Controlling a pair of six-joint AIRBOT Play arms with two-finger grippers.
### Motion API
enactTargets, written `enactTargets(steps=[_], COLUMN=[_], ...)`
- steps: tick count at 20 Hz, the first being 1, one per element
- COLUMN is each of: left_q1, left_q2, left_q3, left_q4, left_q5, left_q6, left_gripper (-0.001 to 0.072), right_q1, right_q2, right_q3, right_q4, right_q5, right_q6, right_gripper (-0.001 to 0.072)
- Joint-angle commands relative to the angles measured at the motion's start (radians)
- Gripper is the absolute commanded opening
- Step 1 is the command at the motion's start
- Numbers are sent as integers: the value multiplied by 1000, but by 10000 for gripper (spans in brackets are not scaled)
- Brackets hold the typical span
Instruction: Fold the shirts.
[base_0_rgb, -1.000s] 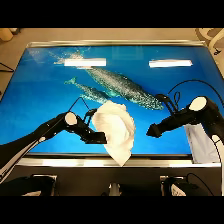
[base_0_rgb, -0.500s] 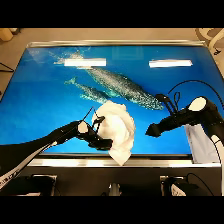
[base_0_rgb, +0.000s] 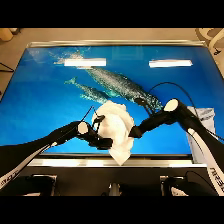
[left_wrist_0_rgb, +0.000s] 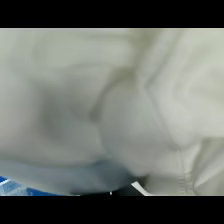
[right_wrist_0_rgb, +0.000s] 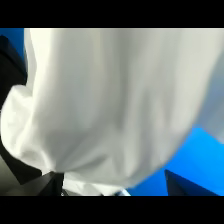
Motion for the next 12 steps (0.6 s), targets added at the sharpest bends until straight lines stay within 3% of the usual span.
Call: enactTargets(steps=[1,2,3,4,8,12], left_q1=[1,1,1,1,48,210], left_q2=[5,7,11,19,124,435], left_q3=[0,0,0,0,5,122], left_q4=[5,5,5,7,159,473], left_q5=[-17,-17,-17,-17,-39,-183], left_q6=[-1,-1,-1,-1,-54,-57], left_gripper=[26,26,26,26,23,22], right_q1=[63,72,75,71,2,-134], right_q2=[-134,-156,-165,-164,-63,186], right_q3=[0,0,0,3,137,451], right_q4=[131,127,121,121,37,-76], right_q5=[-56,-64,-71,-74,58,111], right_q6=[-40,-41,-40,-37,-63,-71], right_gripper=[681,517,192,14,16,17])
